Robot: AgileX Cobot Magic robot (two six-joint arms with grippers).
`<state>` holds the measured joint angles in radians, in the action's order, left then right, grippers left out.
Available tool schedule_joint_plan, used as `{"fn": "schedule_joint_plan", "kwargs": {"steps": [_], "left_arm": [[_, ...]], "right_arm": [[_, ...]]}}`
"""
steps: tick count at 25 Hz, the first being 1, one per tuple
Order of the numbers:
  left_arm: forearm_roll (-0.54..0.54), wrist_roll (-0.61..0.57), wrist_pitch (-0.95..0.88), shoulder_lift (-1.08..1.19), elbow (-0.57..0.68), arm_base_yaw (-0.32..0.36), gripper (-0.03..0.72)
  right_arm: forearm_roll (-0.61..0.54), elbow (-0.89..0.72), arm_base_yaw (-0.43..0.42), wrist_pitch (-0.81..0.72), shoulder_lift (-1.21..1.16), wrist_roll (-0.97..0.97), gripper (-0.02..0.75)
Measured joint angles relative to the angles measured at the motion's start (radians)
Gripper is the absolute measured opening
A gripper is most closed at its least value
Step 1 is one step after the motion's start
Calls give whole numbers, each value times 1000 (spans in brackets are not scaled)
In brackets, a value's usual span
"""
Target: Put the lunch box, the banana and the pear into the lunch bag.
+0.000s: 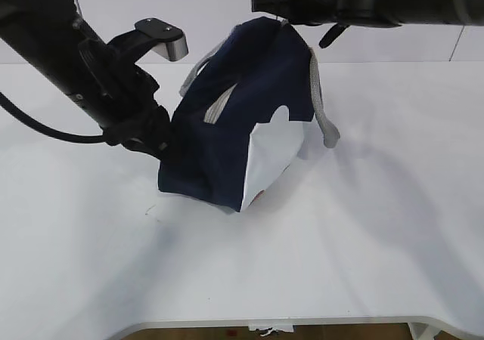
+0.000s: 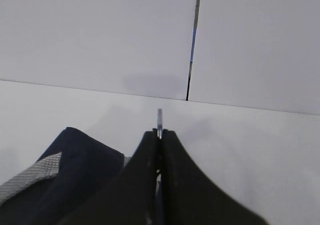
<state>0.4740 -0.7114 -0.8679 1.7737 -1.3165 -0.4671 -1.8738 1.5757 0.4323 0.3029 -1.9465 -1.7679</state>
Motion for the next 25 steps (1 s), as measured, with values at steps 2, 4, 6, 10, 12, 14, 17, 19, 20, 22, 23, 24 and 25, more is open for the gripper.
{"fn": "schedule_joint_plan", "kwargs": {"steps": [2,4,6,10,12,14,17,19,20,22,23,24,25], "left_arm": [[-2,0,-10,-2,0,0,3],[-5,0,-10,-2,0,0,3],[-7,0,-12,-5,0,0,3],[-8,2,-16,-5,0,0,3],[-8,62,-25,-5,0,0,29],[-8,82,-38,-5,-3,0,62],[-8,150,-118,-5,-49,0,279],[-8,150,-118,-5,-49,0,279],[-8,150,-118,-5,-49,0,279],[-8,270,-237,-10,-188,0,494],[-8,329,-244,-12,-188,0,494],[0,353,-240,-12,-228,0,507],[34,396,-209,-12,-253,0,510]], "right_arm": [[0,12,0,-4,-20,-1,1],[0,14,0,-10,-22,-1,1],[2,17,0,-20,-22,-1,1],[7,17,0,-89,0,37,1],[10,17,0,-113,10,56,1],[10,17,0,-131,11,63,1],[14,17,2,-157,11,65,1],[16,17,2,-168,11,65,1],[16,17,2,-168,11,65,1],[16,17,2,-171,11,66,1],[16,17,2,-171,11,67,1],[16,17,2,-173,11,67,1],[16,17,2,-173,11,67,1]]}}
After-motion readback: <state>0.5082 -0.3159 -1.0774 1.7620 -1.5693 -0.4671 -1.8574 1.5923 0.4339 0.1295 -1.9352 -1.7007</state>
